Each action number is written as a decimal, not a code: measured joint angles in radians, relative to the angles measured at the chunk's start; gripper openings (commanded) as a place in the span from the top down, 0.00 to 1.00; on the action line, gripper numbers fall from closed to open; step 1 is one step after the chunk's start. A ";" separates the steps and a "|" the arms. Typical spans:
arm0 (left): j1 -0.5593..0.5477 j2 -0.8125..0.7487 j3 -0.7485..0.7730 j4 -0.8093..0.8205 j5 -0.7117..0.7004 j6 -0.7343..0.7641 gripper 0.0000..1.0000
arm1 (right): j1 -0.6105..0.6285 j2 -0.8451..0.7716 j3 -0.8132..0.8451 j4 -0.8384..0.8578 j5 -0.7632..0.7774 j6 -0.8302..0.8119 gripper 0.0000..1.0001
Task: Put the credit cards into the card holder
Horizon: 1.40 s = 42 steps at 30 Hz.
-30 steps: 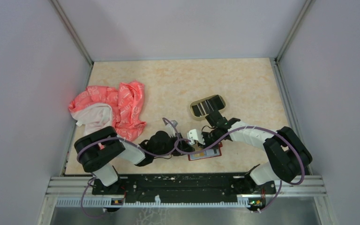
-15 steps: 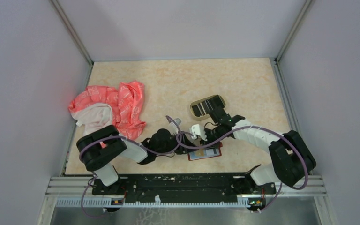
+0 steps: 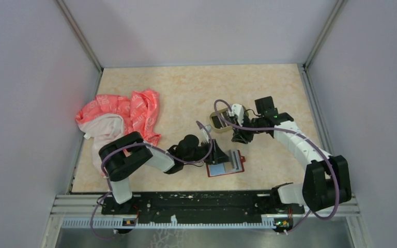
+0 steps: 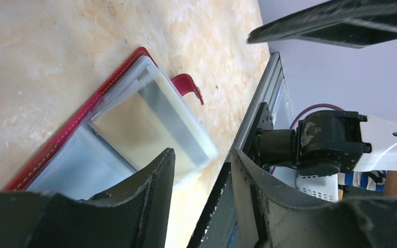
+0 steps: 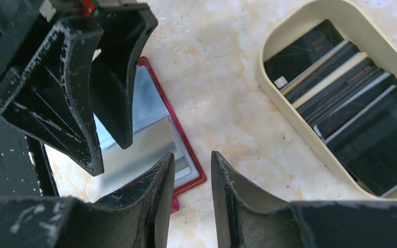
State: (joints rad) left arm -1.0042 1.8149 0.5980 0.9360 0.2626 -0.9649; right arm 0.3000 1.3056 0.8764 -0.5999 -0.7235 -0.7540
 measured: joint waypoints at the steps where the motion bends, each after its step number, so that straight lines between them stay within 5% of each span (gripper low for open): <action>1: 0.000 0.012 0.011 0.000 0.005 0.000 0.49 | -0.019 -0.002 0.005 -0.001 -0.010 0.014 0.67; 12: -0.001 0.025 0.049 -0.018 0.024 0.109 0.44 | -0.135 -0.034 0.011 -0.017 -0.140 0.108 0.61; 16: -0.001 -0.141 0.006 -0.080 -0.029 0.282 0.25 | -0.158 -0.053 0.034 -0.005 -0.185 0.159 0.40; 20: 0.013 -0.312 -0.020 -0.104 -0.154 0.486 0.02 | -0.159 -0.042 0.143 0.004 -0.178 0.212 0.38; 25: 0.126 -0.349 -0.023 -0.037 -0.238 0.645 0.02 | -0.170 0.069 0.370 0.088 -0.150 0.330 0.38; 32: 0.306 -0.182 0.186 0.010 -0.135 0.653 0.05 | -0.234 0.411 0.657 0.045 -0.130 0.436 0.37; 42: 0.331 -0.092 0.089 0.109 -0.021 0.651 0.09 | -0.249 0.592 0.623 0.002 -0.040 0.488 0.39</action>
State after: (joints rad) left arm -0.6735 1.7226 0.6868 1.0454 0.2413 -0.3141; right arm 0.0513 1.8977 1.4998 -0.5976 -0.7635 -0.2661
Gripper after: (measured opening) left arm 0.930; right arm 0.618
